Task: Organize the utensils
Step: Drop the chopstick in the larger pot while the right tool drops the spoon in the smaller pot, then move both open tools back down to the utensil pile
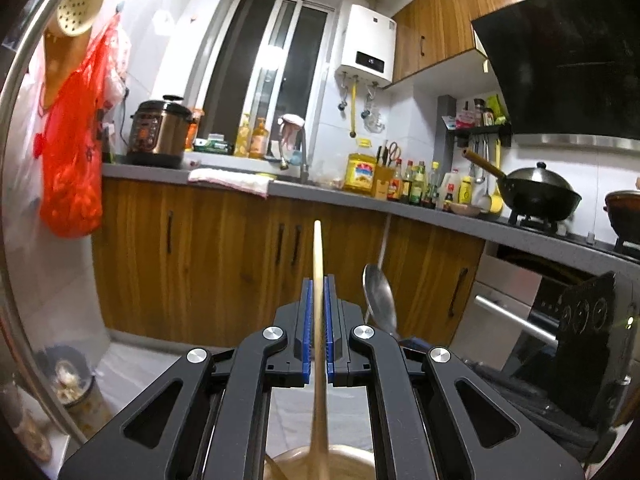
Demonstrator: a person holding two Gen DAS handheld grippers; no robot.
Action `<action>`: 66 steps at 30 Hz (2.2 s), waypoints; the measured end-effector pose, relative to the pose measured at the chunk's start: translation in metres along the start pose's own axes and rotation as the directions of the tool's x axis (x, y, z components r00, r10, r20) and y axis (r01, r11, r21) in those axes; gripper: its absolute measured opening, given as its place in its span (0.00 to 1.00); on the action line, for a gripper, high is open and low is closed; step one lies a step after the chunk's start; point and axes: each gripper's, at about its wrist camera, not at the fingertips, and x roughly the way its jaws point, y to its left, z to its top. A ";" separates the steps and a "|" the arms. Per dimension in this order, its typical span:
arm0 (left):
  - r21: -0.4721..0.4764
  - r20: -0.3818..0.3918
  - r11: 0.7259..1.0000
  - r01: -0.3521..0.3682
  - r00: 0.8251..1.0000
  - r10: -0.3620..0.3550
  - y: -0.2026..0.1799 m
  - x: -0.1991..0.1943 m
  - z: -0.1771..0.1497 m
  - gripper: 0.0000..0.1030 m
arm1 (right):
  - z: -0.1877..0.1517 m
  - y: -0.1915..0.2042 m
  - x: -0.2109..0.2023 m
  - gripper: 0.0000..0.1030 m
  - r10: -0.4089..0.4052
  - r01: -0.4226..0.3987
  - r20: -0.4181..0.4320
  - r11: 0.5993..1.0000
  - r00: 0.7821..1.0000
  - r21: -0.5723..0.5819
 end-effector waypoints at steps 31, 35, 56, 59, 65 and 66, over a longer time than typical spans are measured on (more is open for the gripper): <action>0.108 0.045 0.994 0.021 0.999 -0.026 -0.022 -0.095 -0.015 0.42 | -0.033 0.016 -0.033 0.05 -0.201 0.210 0.063 0.951 0.978 -0.226; 0.045 0.038 0.999 -0.025 0.999 0.024 -0.021 -0.110 -0.021 0.53 | -0.040 0.014 -0.047 0.05 -0.254 0.254 0.023 0.949 0.967 -0.185; 0.043 -0.098 0.964 -0.263 0.959 0.266 -0.052 -0.171 -0.077 0.67 | -0.057 0.012 -0.127 0.49 -0.302 0.304 -0.120 0.953 0.946 0.000; 0.015 -0.123 0.960 -0.281 0.952 0.280 -0.050 -0.183 -0.090 0.68 | -0.072 0.013 -0.152 0.54 -0.284 0.291 -0.150 0.956 0.947 0.030; 0.010 -0.167 0.952 -0.305 0.938 0.303 -0.049 -0.189 -0.117 0.70 | -0.095 0.018 -0.170 0.67 -0.276 0.280 -0.220 0.960 0.936 -0.012; 0.016 -0.175 0.952 -0.307 0.936 0.305 -0.049 -0.188 -0.122 0.70 | -0.097 0.019 -0.172 0.71 -0.270 0.274 -0.226 0.962 0.936 -0.013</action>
